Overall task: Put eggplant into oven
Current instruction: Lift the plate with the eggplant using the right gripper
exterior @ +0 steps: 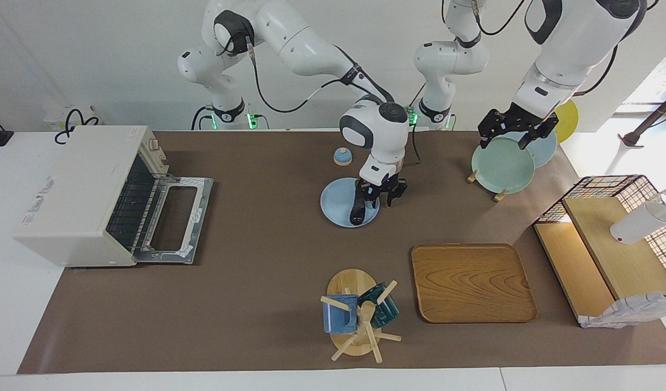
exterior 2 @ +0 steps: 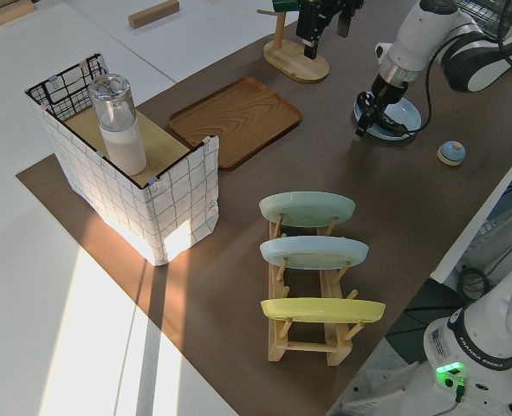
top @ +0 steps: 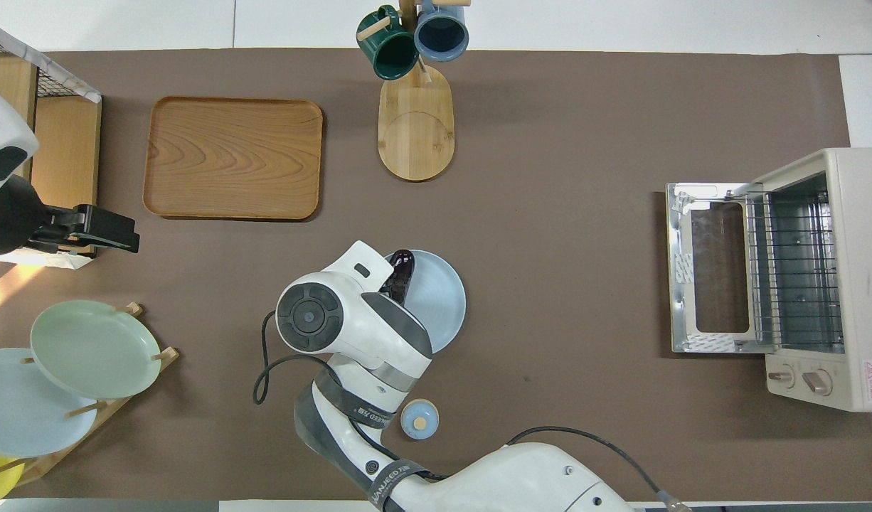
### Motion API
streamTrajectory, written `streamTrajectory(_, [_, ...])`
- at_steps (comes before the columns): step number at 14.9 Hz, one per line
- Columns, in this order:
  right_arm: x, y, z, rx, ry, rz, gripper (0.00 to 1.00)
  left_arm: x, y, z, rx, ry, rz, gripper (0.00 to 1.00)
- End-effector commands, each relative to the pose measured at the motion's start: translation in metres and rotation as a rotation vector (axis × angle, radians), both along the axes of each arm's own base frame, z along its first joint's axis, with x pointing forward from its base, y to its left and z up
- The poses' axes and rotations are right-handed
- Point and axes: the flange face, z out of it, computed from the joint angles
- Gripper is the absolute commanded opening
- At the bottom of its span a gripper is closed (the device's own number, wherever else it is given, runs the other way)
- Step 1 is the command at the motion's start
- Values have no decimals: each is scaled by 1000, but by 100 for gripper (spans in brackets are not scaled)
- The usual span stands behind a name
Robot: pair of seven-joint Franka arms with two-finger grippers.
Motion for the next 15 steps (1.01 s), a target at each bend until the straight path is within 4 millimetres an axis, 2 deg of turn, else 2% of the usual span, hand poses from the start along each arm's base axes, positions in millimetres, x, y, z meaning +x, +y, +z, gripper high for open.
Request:
streamTrajectory(1, [-10,-7,3,-23,6,-7,0,10,1,-7,18,-16,-21,100])
streamTrajectory(4, [-8,-9,9,-76,14,7,0,17,5,0,50,-36,-38,100])
streamTrajectory(6, [6,-18,39,-190,21,19,0,12,4,-3,51,-27,-43,100])
streamTrajectory(8, [12,-39,53,-311,60,108,0,11,6,-6,51,-19,-38,100])
streamTrajectory(11, [39,-123,101,-359,126,139,0,8,8,-5,52,-17,-34,100])
streamTrajectory(13, [51,-202,118,-342,145,201,0,4,7,-5,54,-4,-31,100])
streamTrajectory(15, [54,-288,123,-302,124,281,0,0,8,-7,57,24,-32,100])
